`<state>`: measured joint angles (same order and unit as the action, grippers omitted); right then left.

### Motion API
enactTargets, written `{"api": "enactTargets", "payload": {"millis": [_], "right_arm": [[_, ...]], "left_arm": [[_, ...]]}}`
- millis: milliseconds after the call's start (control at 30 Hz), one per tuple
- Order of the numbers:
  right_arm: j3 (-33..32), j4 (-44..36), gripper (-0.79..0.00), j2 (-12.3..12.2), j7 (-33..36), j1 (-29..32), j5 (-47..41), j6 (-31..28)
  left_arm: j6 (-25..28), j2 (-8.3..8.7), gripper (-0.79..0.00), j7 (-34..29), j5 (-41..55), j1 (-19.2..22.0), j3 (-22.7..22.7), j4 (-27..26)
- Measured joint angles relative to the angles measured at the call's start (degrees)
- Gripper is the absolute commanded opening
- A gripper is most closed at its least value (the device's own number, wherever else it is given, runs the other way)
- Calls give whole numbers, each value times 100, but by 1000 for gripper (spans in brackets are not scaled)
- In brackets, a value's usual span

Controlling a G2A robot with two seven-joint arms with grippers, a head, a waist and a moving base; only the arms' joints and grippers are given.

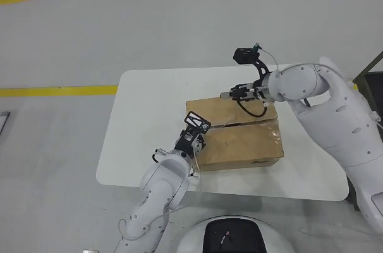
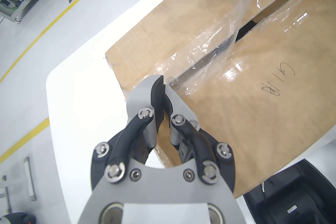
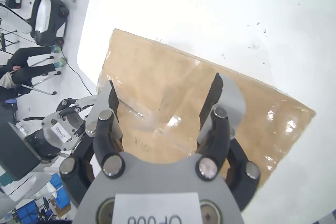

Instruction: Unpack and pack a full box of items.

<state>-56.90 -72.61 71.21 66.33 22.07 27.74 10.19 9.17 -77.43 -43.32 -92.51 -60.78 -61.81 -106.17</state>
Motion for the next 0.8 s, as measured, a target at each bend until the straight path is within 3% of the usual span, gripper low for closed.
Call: {"api": "enactTargets", "payload": {"millis": [67,133,367,567,800], "right_arm": [[195,197,-499,61,-15,-125,-4,-8],[339,351,-622,111,-44,-225,-8,-10],[569,625,-779,188,-134,-392,149,-27],[433,358,-785,129,-133,-210,276,153],[-70,-542,-785,-82,-178,409,610,358]], "left_arm": [[3,-4,-785,8,2,-6,-8,3],[8,-7,-785,17,4,-14,-22,6],[58,-10,-785,26,0,-54,-85,-35],[115,-13,-785,26,12,-80,-132,-51],[182,-16,-785,15,52,-82,-192,-79]]}}
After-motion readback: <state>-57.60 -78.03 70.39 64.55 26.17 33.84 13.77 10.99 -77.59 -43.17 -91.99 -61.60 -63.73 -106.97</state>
